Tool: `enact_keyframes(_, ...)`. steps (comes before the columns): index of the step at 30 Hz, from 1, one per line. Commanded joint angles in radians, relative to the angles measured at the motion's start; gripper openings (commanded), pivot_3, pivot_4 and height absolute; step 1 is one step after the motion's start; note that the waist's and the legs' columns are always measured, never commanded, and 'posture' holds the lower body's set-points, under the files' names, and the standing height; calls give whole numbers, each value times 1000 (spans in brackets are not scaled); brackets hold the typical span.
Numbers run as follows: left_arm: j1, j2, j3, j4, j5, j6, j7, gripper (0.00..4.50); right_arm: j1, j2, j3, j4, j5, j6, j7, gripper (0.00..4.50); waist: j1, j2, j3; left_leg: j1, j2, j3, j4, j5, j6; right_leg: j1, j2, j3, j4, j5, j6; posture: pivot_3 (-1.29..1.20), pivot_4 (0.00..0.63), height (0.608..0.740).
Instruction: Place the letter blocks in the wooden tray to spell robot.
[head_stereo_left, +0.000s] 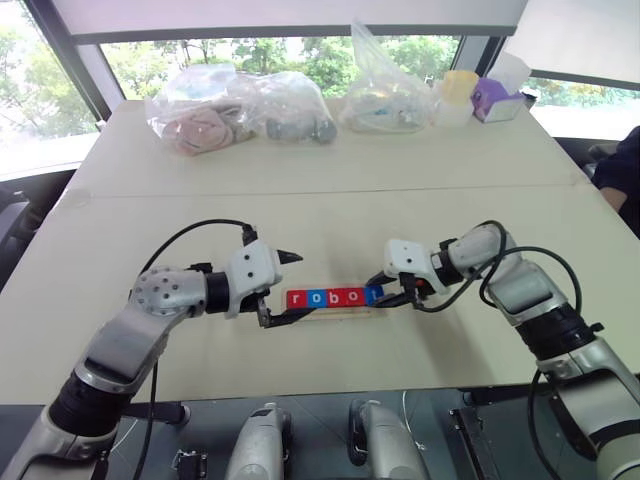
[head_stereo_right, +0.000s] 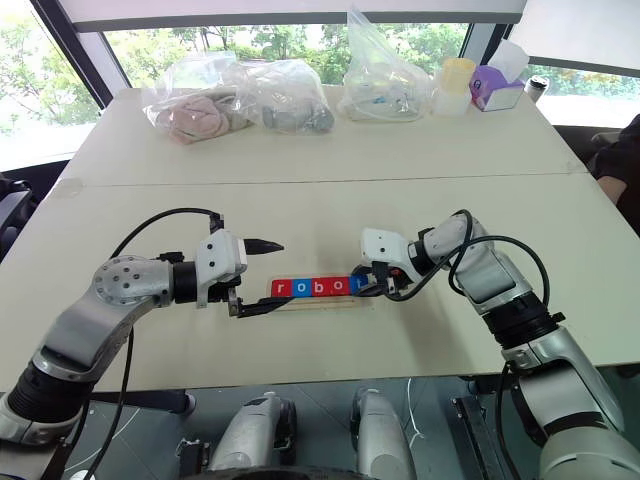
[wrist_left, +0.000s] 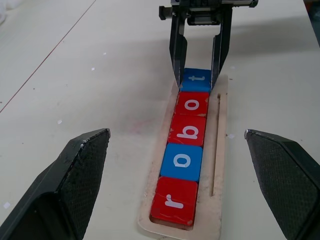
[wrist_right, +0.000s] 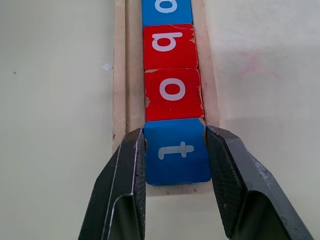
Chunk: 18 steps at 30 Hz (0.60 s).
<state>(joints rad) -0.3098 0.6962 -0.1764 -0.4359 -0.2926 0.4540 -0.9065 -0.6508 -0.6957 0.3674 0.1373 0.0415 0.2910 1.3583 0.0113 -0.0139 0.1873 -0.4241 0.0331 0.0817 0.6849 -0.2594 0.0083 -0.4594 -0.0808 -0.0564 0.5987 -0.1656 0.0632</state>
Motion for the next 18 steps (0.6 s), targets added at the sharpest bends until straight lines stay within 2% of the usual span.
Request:
enact_keyframes(1,-3,4,21,-33,1,-8,8,4500,-27,11,-11,4,0,0,-6,1154,0,0,0,0,0,0,0,0,0,0,0,0,0,0,0,0,150,740)
enact_keyframes(15,-5,5,16,-29,7,-18,13,4500,-28,15,-15,5,-3,14,-7,1154,0,0,0,0,0,0,0,0,0,0,0,0,0,0,0,0,150,740)
enact_keyframes(16,-7,4,15,-27,8,-20,13,4500,-28,15,-15,2,-1,20,-6,2178,0,0,0,0,0,0,0,0,0,0,0,0,0,0,0,0,150,740)
enact_keyframes(18,-9,4,14,-24,8,-22,13,4500,-28,13,-15,-2,1,25,-2,2964,0,0,0,0,0,0,0,0,0,0,0,0,0,0,0,0,150,740)
